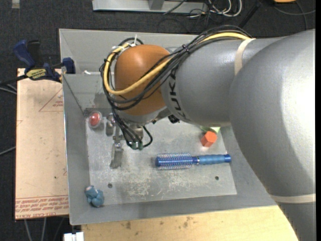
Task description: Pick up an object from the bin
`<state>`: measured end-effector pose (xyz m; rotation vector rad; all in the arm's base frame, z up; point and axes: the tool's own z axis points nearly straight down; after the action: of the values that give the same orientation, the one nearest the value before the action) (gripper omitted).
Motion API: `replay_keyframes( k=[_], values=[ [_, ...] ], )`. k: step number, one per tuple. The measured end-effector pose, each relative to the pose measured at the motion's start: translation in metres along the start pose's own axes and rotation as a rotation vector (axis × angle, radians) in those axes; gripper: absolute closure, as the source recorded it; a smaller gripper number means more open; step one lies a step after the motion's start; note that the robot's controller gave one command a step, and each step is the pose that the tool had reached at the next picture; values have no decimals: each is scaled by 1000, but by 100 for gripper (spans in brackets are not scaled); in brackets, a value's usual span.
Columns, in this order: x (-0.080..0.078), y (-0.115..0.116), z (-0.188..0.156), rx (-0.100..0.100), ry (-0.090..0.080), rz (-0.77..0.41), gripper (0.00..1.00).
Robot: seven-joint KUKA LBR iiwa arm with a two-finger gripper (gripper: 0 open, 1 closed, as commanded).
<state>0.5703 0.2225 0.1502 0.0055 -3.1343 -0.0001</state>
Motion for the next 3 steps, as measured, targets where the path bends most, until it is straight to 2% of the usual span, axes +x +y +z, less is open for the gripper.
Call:
replay_keyframes(
  k=[1, 2, 3],
  values=[
    [10, -63, 85, 3, 0, 19, 0],
    [24, -137, 81, 3, -6, -30, 0],
    [41, -172, 69, 0, -6, 173, 0]
  ],
)
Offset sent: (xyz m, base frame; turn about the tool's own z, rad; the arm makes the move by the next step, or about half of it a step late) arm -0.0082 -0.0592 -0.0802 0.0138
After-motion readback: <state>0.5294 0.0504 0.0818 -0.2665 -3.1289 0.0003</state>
